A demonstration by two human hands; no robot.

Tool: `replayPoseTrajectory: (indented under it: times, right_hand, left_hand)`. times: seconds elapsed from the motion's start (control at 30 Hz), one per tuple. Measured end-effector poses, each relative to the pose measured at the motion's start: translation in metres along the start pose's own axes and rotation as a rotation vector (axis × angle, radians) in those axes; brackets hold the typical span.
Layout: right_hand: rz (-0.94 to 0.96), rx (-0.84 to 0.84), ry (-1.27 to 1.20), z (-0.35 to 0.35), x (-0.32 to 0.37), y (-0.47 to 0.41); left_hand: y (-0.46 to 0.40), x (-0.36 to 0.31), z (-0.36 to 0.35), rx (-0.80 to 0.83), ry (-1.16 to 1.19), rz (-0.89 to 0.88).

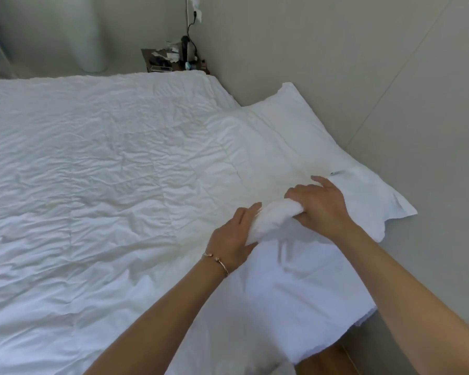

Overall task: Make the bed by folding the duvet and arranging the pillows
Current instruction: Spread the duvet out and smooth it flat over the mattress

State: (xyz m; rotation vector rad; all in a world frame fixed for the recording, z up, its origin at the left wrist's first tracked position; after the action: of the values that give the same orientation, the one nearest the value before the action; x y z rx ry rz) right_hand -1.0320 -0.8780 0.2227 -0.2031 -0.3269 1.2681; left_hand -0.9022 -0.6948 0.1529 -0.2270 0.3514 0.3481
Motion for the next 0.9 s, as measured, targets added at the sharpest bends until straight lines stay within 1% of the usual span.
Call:
replayPoseTrajectory:
  times: [0.03,0.1,0.2,0.3,0.37,0.43,0.47,0.53,0.6,0.67,0.7,0.8,0.9]
  right_hand:
    - [-0.033,0.012,-0.006,0.004,0.009,-0.006]
    - [-0.116,0.013,0.010,0.010,0.026,-0.017]
    - [-0.211,-0.036,0.027,0.016,0.042,-0.037]
    - [-0.232,-0.033,0.033,0.015,0.055,-0.067]
    - [-0.225,0.035,0.010,0.009,0.064,-0.092]
    - [-0.238,0.094,-0.022,0.001,0.076,-0.113]
    - [-0.251,0.113,-0.021,-0.001,0.081,-0.123]
    - [-0.224,0.104,0.028,-0.002,0.088,-0.141]
    - [-0.123,0.071,0.122,0.000,0.091,-0.157]
    - [-0.082,0.080,0.172,0.005,0.092,-0.176]
    - [-0.074,0.085,0.213,0.006,0.091,-0.187]
    - [-0.065,0.115,0.281,-0.008,0.082,-0.219]
    - [-0.044,0.213,0.347,-0.050,0.058,-0.251]
  left_hand:
    - [0.014,0.013,-0.004,-0.001,-0.051,0.015]
    - [0.048,0.053,-0.006,0.011,-0.084,0.099]
    - [0.103,0.123,0.009,0.064,-0.089,0.287]
    - [0.141,0.186,0.033,0.068,-0.073,0.482]
    - [0.141,0.217,0.054,-0.011,-0.109,0.523]
    - [0.123,0.240,0.081,-0.133,-0.087,0.570]
    - [0.112,0.250,0.095,-0.164,-0.079,0.584]
    - [0.089,0.268,0.121,-0.169,-0.107,0.556]
    - [0.072,0.282,0.144,-0.216,-0.192,0.440]
    - [0.059,0.294,0.167,-0.252,-0.325,0.349]
    - [0.052,0.302,0.176,-0.242,-0.396,0.314]
    - [0.032,0.326,0.191,-0.129,-0.560,0.233]
    - [0.008,0.359,0.193,-0.034,-0.677,0.102]
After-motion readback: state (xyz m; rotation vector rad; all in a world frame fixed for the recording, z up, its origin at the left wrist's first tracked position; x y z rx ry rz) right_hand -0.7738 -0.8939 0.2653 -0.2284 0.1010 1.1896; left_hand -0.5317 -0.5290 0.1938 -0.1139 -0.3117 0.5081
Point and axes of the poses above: each hand's wrist, its own y-axis away from the middle knuckle, its own z-axis out of the back of the hand, x = y × z, the point moved 1 cm from there along -y, towards the middle knuckle, and after that the axes turned 14 degrees about -y, right-handed, at the moved point
